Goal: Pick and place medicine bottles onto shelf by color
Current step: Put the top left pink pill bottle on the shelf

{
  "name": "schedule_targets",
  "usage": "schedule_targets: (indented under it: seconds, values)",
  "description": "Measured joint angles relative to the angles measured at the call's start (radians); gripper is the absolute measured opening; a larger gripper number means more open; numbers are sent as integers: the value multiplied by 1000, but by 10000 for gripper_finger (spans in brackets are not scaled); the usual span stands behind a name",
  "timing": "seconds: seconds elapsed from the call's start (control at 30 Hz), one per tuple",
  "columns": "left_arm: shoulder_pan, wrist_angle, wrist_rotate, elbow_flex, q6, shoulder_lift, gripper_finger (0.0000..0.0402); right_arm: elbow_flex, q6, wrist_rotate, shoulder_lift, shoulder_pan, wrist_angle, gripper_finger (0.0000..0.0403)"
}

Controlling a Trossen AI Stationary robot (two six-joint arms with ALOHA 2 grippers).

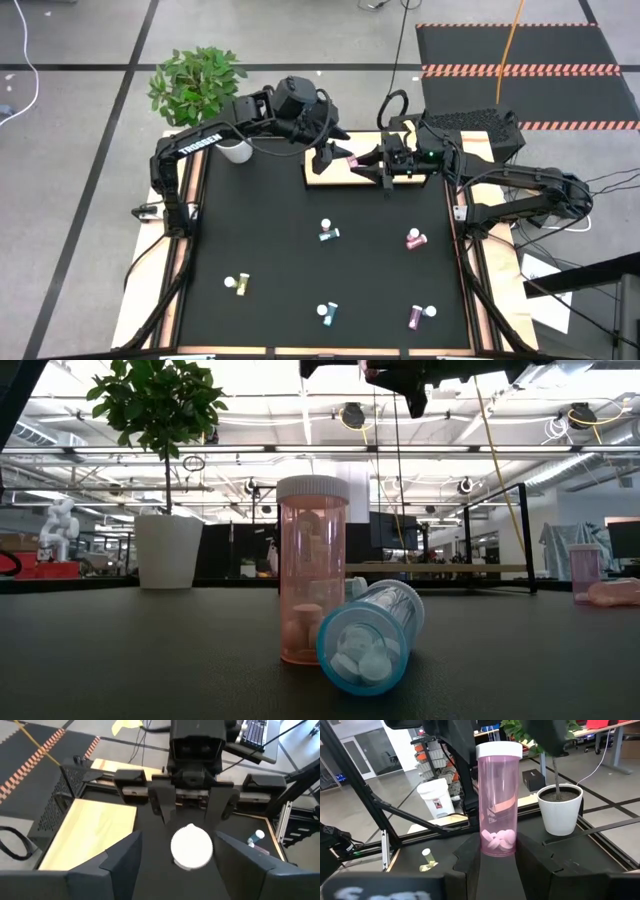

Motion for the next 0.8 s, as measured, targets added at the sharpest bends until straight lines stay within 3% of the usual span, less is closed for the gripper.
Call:
schedule_targets:
  seconds: [0.47,0.8]
  values:
    - [11,0,0,0,-17,0,132,0,-11,-27,0,-50,-8,105]
    - [23,0,-1,0,-12,0,119,0,-20,-25,0,-52,-8,105]
